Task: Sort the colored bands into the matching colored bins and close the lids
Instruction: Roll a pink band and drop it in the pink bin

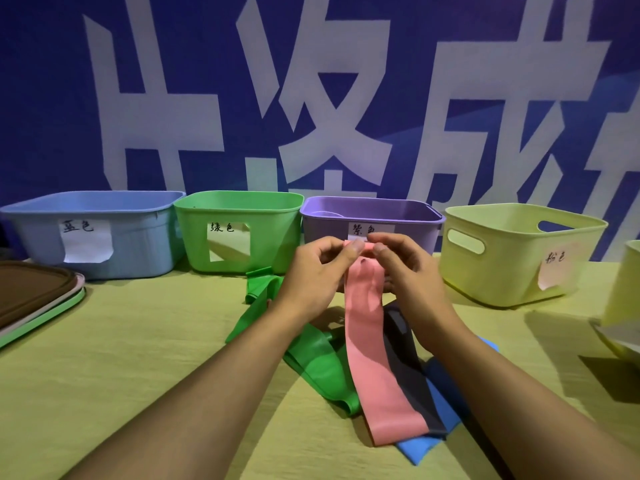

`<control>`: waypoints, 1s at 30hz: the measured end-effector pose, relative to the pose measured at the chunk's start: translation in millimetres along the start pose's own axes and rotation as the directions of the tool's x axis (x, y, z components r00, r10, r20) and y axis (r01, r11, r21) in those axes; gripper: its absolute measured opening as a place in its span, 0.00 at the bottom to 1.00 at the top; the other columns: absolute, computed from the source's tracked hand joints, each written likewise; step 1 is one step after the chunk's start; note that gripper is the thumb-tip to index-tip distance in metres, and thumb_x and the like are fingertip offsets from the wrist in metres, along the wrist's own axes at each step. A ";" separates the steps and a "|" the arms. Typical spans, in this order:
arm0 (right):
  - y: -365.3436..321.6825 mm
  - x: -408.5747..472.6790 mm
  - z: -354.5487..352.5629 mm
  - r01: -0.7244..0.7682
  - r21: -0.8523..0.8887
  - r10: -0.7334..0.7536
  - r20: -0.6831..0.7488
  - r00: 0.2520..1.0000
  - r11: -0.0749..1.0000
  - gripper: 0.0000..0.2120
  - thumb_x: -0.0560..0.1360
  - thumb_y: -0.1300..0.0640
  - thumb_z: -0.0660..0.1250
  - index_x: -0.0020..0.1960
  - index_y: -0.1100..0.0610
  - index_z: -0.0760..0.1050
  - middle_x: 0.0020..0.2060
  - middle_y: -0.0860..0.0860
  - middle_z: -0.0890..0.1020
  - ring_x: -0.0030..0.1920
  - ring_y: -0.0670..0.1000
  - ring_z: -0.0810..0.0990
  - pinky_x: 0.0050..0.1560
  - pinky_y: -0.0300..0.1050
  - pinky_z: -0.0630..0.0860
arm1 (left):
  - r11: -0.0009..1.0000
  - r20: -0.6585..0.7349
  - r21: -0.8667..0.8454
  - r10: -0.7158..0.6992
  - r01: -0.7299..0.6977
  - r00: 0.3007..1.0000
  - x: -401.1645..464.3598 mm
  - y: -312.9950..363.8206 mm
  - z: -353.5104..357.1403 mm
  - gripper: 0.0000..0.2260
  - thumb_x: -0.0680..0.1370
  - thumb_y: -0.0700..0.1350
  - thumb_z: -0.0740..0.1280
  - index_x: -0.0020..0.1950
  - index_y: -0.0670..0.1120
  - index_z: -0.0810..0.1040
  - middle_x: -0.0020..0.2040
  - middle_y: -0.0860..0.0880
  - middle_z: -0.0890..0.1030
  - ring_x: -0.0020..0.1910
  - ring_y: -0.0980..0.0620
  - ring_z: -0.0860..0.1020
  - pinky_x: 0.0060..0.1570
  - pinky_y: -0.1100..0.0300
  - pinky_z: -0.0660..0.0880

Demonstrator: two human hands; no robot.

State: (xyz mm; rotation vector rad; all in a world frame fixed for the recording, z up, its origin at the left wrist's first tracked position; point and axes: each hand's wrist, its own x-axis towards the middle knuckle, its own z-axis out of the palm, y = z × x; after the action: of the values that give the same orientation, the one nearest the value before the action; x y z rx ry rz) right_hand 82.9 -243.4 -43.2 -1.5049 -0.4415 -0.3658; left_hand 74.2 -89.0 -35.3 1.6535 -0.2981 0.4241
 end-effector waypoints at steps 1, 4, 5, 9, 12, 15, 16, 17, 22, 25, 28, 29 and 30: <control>-1.3 -0.5 0.4 -0.032 0.015 0.032 -0.007 0.999 0.999 0.08 0.82 0.52 0.66 0.57 0.50 0.82 0.50 0.48 0.87 0.54 0.51 0.85 0.49 0.46 0.82 | 1.000 0.005 0.015 0.008 -0.008 1.000 -0.1 -0.5 -0.3 0.08 0.81 0.51 0.69 0.51 0.49 0.86 0.44 0.45 0.86 0.44 0.50 0.83 0.49 0.42 0.82; -4.1 -2.0 1.5 -0.090 -0.017 0.090 -0.016 0.996 0.996 0.14 0.81 0.43 0.64 0.53 0.49 0.84 0.47 0.50 0.88 0.51 0.54 0.86 0.49 0.51 0.83 | 1.000 0.023 0.007 0.023 -0.023 0.999 -1.3 0.0 -0.1 0.06 0.82 0.49 0.69 0.51 0.51 0.86 0.43 0.52 0.87 0.43 0.55 0.83 0.46 0.50 0.83; -5.0 -2.8 1.9 -0.102 -0.038 0.101 -0.018 0.995 0.994 0.16 0.81 0.40 0.63 0.52 0.49 0.85 0.46 0.50 0.88 0.50 0.54 0.87 0.49 0.52 0.83 | 1.000 0.029 -0.007 0.023 -0.023 0.999 -1.6 0.4 0.0 0.07 0.82 0.48 0.68 0.52 0.50 0.86 0.43 0.52 0.87 0.44 0.55 0.83 0.44 0.53 0.83; -7.1 -4.7 3.2 -0.111 -0.064 0.109 -0.037 0.993 0.992 0.17 0.80 0.39 0.64 0.48 0.48 0.86 0.41 0.51 0.88 0.43 0.51 0.85 0.38 0.44 0.81 | 0.999 0.040 -0.041 0.028 -0.026 0.999 -1.5 0.1 0.5 0.07 0.82 0.47 0.69 0.53 0.45 0.85 0.46 0.48 0.87 0.47 0.48 0.86 0.46 0.50 0.83; -6.6 -4.9 3.1 -0.080 -0.074 0.077 -0.044 0.996 0.994 0.16 0.80 0.42 0.66 0.45 0.50 0.85 0.38 0.51 0.86 0.38 0.48 0.81 0.34 0.42 0.75 | 0.997 0.037 -0.081 0.016 -0.013 0.999 -0.5 -1.1 1.2 0.06 0.81 0.45 0.71 0.52 0.43 0.84 0.45 0.46 0.87 0.45 0.49 0.85 0.45 0.50 0.83; -5.8 -4.6 2.8 -0.057 -0.071 0.055 -0.037 0.998 0.996 0.14 0.80 0.44 0.67 0.45 0.52 0.85 0.38 0.49 0.86 0.38 0.45 0.81 0.35 0.40 0.76 | 0.995 0.042 -0.097 0.009 -0.005 0.999 0.5 -2.2 1.3 0.03 0.81 0.44 0.71 0.50 0.46 0.84 0.43 0.49 0.86 0.44 0.51 0.84 0.45 0.51 0.83; -5.1 -4.1 2.9 -0.051 -0.073 0.048 -0.036 0.998 0.996 0.14 0.80 0.45 0.67 0.46 0.52 0.85 0.38 0.48 0.86 0.38 0.44 0.81 0.36 0.39 0.77 | 0.995 0.043 -0.103 0.007 -0.002 0.999 0.8 -2.6 1.3 0.02 0.81 0.43 0.71 0.50 0.47 0.83 0.42 0.50 0.86 0.44 0.52 0.84 0.45 0.50 0.83; -4.4 -3.8 2.8 -0.043 -0.075 0.040 -0.037 0.998 0.996 0.13 0.80 0.45 0.67 0.46 0.52 0.85 0.38 0.48 0.86 0.38 0.43 0.81 0.37 0.39 0.77 | 0.994 0.043 -0.112 0.004 0.001 0.999 1.1 -3.2 1.2 0.02 0.81 0.43 0.71 0.50 0.47 0.83 0.43 0.50 0.86 0.44 0.51 0.84 0.46 0.50 0.83; 1.3 -1.0 1.1 0.005 -0.102 -0.009 -0.042 0.999 0.995 0.08 0.80 0.49 0.68 0.48 0.50 0.84 0.40 0.45 0.87 0.39 0.41 0.82 0.38 0.40 0.76 | 0.992 0.056 -0.124 0.004 0.003 0.998 1.3 -2.7 1.3 0.03 0.81 0.40 0.70 0.53 0.45 0.82 0.46 0.48 0.85 0.47 0.51 0.84 0.46 0.51 0.84; 3.7 -0.2 0.6 0.030 -0.113 -0.033 -0.026 0.999 0.993 0.06 0.81 0.51 0.68 0.49 0.50 0.84 0.41 0.45 0.87 0.42 0.43 0.84 0.41 0.43 0.78 | 0.991 0.049 -0.136 0.000 0.007 0.999 1.6 -2.6 0.5 0.04 0.81 0.40 0.70 0.55 0.44 0.81 0.47 0.46 0.85 0.46 0.51 0.84 0.43 0.55 0.84; 6.1 1.4 -0.3 0.072 -0.150 -0.073 -0.002 0.997 0.986 0.06 0.81 0.52 0.69 0.53 0.51 0.84 0.44 0.46 0.87 0.47 0.47 0.85 0.48 0.49 0.82 | 0.989 0.039 -0.143 -0.022 0.027 0.999 2.4 -3.4 -0.1 0.06 0.81 0.45 0.70 0.56 0.46 0.81 0.51 0.43 0.85 0.47 0.50 0.85 0.41 0.55 0.83; 6.9 1.8 -0.5 0.079 -0.149 -0.080 0.001 0.997 0.986 0.06 0.80 0.52 0.69 0.53 0.51 0.84 0.45 0.46 0.87 0.48 0.48 0.85 0.50 0.51 0.83 | 0.989 0.037 -0.142 -0.032 0.037 0.999 2.4 -3.6 0.0 0.06 0.81 0.47 0.70 0.56 0.46 0.81 0.51 0.43 0.85 0.47 0.51 0.85 0.41 0.56 0.82; 7.3 1.9 -0.8 0.078 -0.140 -0.079 0.001 0.997 0.987 0.06 0.80 0.52 0.69 0.54 0.50 0.83 0.46 0.46 0.87 0.49 0.48 0.85 0.51 0.52 0.83 | 0.990 0.035 -0.135 -0.041 0.046 0.999 2.5 -4.2 0.3 0.06 0.80 0.47 0.71 0.55 0.46 0.82 0.50 0.44 0.86 0.47 0.52 0.85 0.40 0.56 0.82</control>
State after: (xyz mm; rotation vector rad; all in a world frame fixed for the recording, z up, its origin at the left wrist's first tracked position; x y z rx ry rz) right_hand 88.2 -243.9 -48.6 -1.6257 -0.4804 -0.4707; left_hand 78.3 -88.7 -38.0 1.5320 -0.3078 0.3373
